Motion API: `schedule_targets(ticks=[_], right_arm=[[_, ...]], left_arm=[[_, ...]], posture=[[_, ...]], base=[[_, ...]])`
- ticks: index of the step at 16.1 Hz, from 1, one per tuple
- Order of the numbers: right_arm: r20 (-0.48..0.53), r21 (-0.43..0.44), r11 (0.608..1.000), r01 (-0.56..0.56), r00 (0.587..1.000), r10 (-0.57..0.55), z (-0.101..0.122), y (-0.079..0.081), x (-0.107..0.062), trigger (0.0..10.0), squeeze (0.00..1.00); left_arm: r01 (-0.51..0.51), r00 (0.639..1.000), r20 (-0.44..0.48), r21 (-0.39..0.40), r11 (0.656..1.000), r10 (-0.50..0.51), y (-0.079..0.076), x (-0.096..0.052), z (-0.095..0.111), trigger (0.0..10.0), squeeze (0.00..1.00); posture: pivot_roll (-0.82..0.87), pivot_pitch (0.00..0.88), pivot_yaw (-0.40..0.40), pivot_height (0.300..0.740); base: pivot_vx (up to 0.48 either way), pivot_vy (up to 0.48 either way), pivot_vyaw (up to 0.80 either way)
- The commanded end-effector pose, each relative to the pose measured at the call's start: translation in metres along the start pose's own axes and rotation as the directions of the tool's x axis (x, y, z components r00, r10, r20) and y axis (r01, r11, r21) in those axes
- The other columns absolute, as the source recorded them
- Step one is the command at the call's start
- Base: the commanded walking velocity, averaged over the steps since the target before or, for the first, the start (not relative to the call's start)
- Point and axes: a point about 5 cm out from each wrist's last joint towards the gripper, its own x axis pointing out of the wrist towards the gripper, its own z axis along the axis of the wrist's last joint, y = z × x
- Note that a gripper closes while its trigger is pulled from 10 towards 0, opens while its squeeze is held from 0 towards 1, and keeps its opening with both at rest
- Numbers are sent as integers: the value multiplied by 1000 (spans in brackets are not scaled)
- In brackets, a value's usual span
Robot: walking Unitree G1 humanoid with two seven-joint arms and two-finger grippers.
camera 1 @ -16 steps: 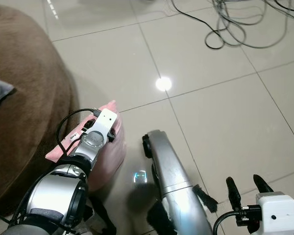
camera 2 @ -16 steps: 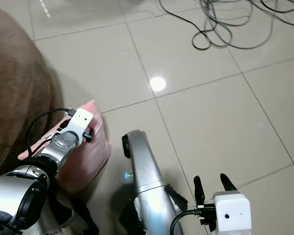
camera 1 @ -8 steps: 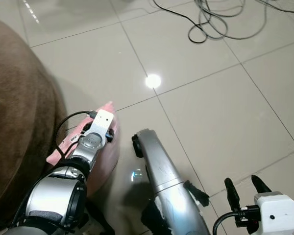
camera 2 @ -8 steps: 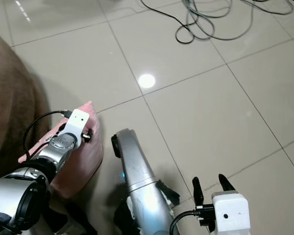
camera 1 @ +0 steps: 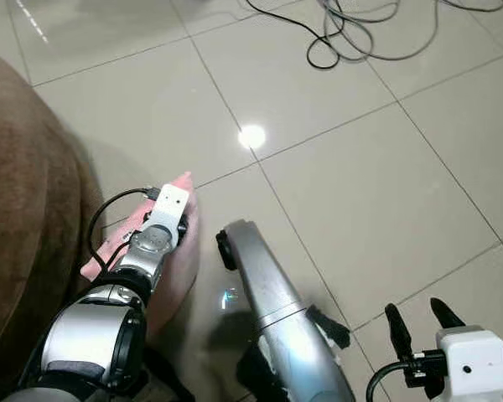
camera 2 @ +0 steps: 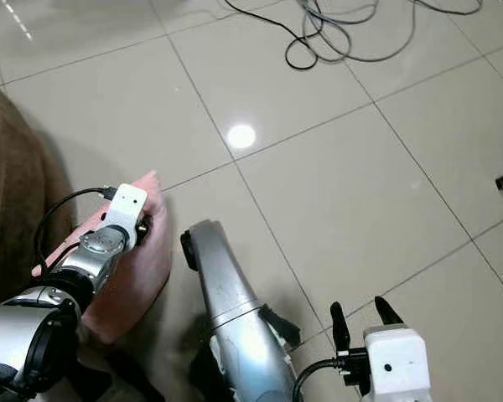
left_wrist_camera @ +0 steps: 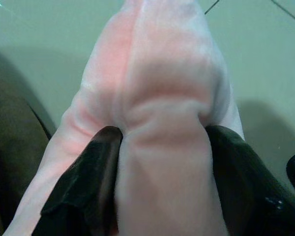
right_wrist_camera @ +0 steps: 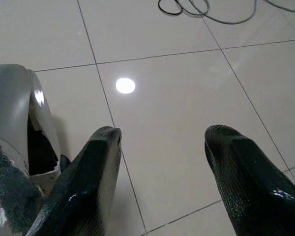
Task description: Move the pillow to the sofa from floor
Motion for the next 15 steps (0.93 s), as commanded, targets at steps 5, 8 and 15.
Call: schedule_targets(ticks=[5,8,15], right_arm=[[-16,-1,1000,-7,1000,7,-1,-3,0,10000,0],[-18,-1,1000,-17,1000,17,-2,-3,2,10000,0],[-11,0,1000,-31,999,31,-3,-1,11,10000,0]], left_arm=[[17,998,-55,-65,998,-21,-6,-3,-21,0,0],[18,998,-51,-112,994,-24,-5,-3,-23,0,0],[45,999,4,-239,970,-45,-9,-2,-15,0,0]], posture=[[-519,390,-102,513],[-511,391,-106,513],[-479,377,-101,513]], base=[[0,0,0],[0,0,0],[0,0,0]])
